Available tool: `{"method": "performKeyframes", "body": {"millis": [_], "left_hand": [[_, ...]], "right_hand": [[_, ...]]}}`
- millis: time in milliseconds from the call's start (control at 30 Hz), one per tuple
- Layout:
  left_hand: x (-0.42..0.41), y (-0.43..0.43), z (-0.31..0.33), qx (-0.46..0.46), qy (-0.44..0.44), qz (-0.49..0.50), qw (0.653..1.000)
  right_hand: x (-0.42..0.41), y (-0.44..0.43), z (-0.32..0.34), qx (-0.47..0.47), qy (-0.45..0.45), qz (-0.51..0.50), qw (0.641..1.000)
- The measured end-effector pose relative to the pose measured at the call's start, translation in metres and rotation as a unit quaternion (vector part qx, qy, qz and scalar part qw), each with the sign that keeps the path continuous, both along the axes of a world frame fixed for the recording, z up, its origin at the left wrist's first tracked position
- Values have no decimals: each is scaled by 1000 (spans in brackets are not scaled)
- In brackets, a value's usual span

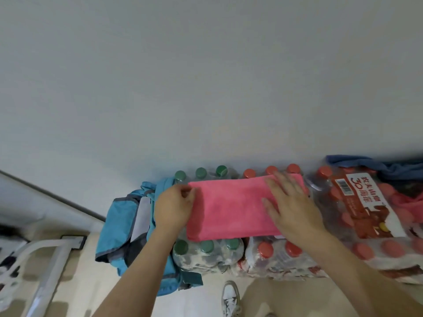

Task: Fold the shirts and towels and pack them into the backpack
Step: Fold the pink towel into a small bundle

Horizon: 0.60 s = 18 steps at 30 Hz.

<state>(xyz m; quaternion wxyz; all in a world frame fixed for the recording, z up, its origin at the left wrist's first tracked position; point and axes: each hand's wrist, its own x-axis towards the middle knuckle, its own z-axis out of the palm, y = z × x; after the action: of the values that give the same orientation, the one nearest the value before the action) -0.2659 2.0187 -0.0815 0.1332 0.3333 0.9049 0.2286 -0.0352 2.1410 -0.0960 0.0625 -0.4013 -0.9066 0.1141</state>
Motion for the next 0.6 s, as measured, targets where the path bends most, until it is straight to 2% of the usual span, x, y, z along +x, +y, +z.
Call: {"method": "performKeyframes", "body": {"millis": [133, 367, 433, 500, 567, 600], "left_hand": [[-3, 14, -18, -18, -16, 40, 999], [-6, 7, -22, 35, 42, 63, 997], [-7, 11, -24, 59, 67, -8, 996], [-10, 17, -27, 13, 121, -119, 985], [-14, 22, -29, -58, 125, -150, 979], [-16, 22, -30, -65, 122, -148, 979]], "right_hand": [[-8, -3, -24, -19, -77, -16, 997], [-7, -1, -31, -28, -93, -33, 995], [-7, 0, -31, -33, -90, -26, 995], [-5, 1, -32, -33, -91, -20, 995], [-3, 0, -33, -26, -86, -24, 996], [-3, 0, -34, -25, -89, -25, 995]]}}
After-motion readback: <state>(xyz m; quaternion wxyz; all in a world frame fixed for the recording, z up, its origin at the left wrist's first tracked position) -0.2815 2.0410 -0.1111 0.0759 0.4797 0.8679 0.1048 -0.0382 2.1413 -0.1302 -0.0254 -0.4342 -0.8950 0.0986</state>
